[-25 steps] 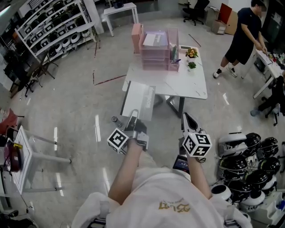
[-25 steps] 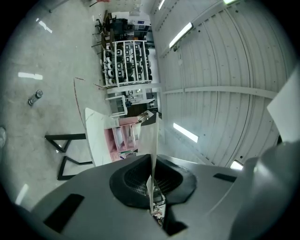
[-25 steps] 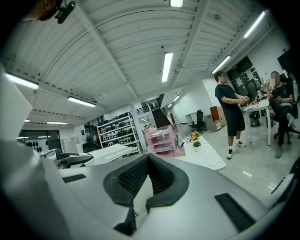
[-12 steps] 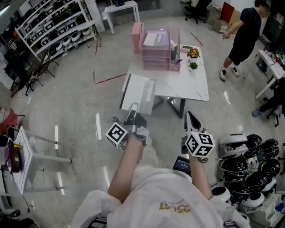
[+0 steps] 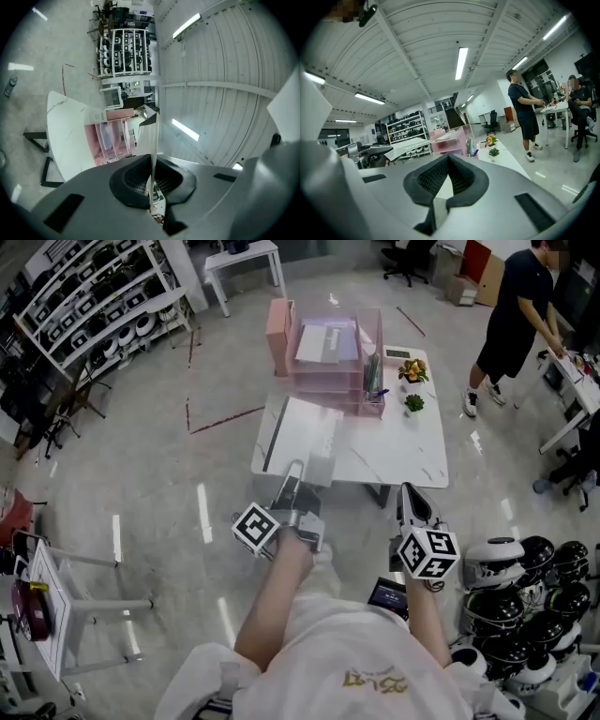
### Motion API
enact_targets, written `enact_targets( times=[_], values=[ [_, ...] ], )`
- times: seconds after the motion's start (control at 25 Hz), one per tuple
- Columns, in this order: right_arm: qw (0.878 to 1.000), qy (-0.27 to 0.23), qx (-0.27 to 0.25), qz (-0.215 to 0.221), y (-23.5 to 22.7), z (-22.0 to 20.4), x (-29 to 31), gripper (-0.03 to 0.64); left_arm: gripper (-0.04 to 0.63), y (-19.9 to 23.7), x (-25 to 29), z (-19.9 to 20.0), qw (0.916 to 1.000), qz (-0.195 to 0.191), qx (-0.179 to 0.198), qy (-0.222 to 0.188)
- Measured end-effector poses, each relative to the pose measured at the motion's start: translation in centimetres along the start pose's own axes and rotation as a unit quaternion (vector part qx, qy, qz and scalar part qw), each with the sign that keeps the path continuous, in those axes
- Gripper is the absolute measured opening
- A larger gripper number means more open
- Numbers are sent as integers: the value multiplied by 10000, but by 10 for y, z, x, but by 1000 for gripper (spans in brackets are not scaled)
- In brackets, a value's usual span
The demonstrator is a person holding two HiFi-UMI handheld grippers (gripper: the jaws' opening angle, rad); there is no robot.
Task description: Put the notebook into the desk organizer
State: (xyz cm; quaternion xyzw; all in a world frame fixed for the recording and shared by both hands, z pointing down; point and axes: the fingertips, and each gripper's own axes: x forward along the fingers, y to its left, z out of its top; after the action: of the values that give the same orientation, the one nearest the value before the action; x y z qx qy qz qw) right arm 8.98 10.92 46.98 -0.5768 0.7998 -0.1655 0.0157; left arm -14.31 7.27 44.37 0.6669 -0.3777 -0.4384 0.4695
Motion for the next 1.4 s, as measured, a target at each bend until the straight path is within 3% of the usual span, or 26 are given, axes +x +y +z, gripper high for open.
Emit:
enact_targets(
  times=[0.36,0.64,1.12,1.4],
  values=[
    [9996,-31,-13,-267,-10,42,133,11,23,24,145,53,9989,-154,10,438],
    [9989,-37,12,-470,-14,55,203,11,25,46,215,80,9971,-177,-45,741],
    [9975,69,-12,-702,-30,58,253,12,25,78,275,87,9947,-167,-320,967],
    [9979,87,51,-637,-42,59,268,11,25,93,287,86,9954,16,-218,932]
  ],
)
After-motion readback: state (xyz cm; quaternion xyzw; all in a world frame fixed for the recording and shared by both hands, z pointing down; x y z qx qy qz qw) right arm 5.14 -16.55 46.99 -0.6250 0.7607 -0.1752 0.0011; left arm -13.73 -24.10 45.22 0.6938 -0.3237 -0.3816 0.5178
